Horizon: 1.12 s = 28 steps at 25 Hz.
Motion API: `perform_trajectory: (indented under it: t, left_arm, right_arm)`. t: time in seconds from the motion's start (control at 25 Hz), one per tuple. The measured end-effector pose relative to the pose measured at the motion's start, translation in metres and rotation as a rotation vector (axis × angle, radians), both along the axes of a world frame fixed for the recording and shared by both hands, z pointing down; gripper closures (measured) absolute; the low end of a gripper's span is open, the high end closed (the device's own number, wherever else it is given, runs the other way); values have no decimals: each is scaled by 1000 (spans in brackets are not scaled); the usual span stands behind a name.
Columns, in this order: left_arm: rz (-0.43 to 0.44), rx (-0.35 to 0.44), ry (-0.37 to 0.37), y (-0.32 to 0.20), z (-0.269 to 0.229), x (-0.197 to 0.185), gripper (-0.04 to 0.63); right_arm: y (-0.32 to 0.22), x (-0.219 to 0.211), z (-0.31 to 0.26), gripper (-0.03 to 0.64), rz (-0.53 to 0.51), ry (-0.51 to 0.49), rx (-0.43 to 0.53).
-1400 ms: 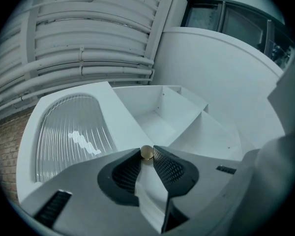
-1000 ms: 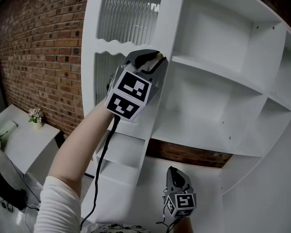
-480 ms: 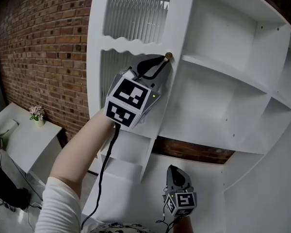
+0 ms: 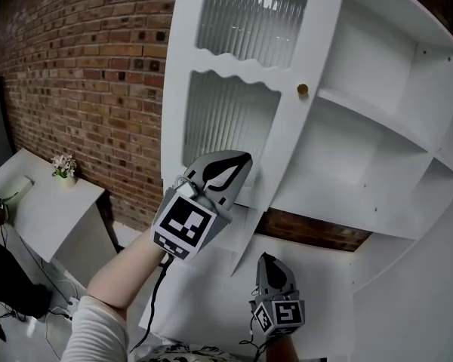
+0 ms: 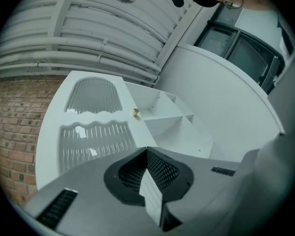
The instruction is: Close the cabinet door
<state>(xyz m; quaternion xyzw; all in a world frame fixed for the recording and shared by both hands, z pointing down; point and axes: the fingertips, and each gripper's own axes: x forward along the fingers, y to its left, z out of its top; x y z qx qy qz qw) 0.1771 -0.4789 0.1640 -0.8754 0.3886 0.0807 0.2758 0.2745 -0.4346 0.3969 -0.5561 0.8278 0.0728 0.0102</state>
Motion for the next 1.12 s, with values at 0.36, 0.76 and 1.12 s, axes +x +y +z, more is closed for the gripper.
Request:
perform_trajectory:
  t: [0.36, 0.76, 1.12]
  left_arm:
    - [37, -236, -9, 26, 135, -44, 586]
    - [-53, -393, 85, 53, 223, -106, 586]
    - [-47, -459, 130, 59, 247, -131, 586]
  right_arm:
    - [10, -42, 23, 612, 13, 55, -58]
    - [24, -70, 43, 612, 7, 39, -93]
    - [31, -89, 43, 612, -7, 54, -96]
